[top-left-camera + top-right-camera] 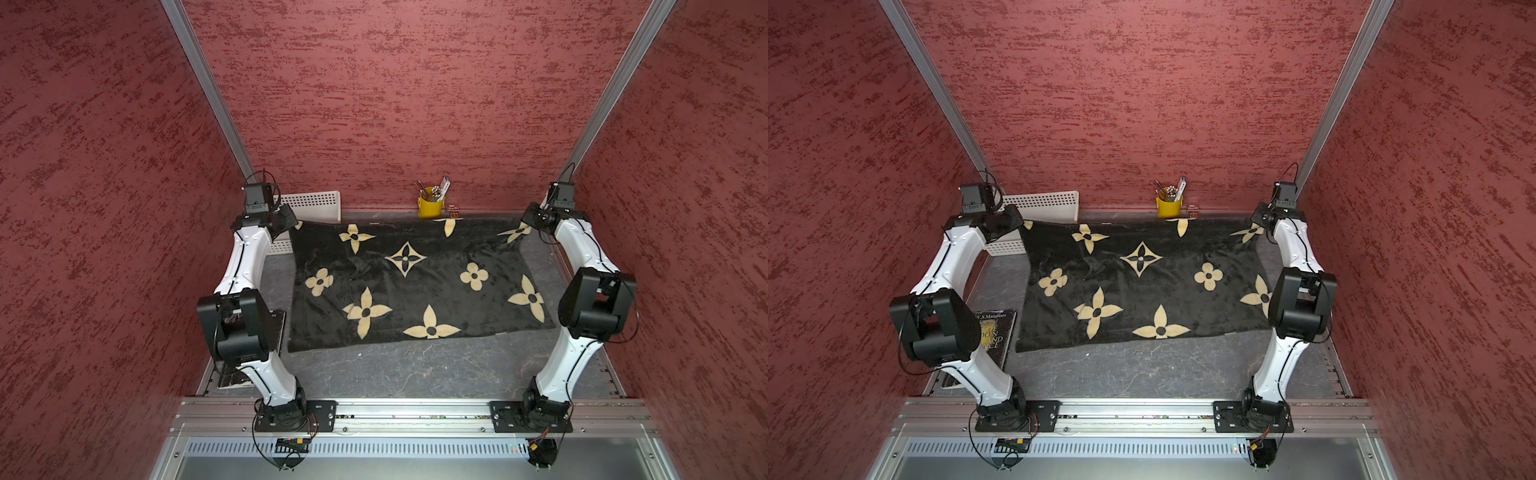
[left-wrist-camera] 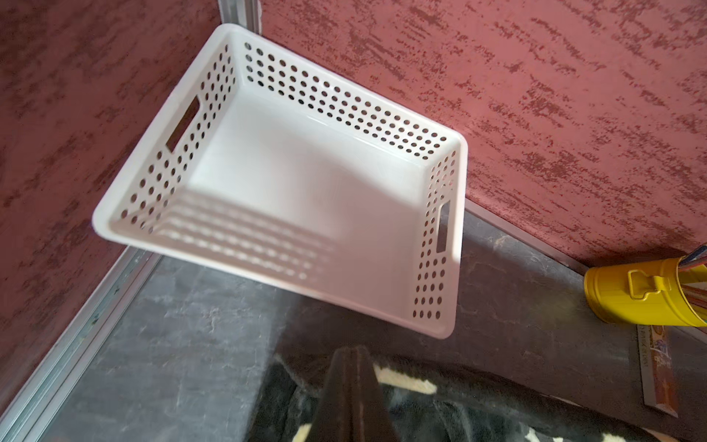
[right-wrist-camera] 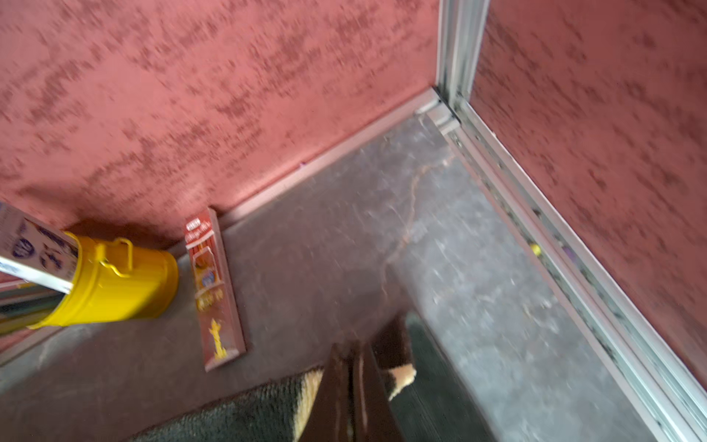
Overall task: Roll up the pillowcase
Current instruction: Fold the pillowcase at the center of the board.
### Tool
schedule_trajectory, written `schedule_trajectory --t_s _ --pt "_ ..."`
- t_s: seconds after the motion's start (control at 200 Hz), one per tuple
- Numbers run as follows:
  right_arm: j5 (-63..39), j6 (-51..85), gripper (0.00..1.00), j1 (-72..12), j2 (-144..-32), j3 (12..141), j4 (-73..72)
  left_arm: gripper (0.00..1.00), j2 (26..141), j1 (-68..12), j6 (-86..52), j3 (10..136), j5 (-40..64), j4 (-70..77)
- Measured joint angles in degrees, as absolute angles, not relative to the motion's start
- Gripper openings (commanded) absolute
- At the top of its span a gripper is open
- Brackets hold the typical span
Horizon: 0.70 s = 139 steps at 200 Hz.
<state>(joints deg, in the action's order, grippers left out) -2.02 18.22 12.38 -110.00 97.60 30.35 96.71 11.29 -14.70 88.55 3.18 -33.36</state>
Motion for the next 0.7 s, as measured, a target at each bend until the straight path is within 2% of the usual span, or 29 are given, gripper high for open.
schedule_trajectory --t_s 0.341,0.696 --pt "4.38 21.65 0.00 12.60 -94.48 79.94 28.71 0.00 76.86 12.36 -18.20 65.32 0.05 -30.63" --pt "10.98 25.17 0.00 13.10 -81.17 63.44 28.53 0.00 64.58 12.60 -21.41 53.32 -0.56 -33.93"
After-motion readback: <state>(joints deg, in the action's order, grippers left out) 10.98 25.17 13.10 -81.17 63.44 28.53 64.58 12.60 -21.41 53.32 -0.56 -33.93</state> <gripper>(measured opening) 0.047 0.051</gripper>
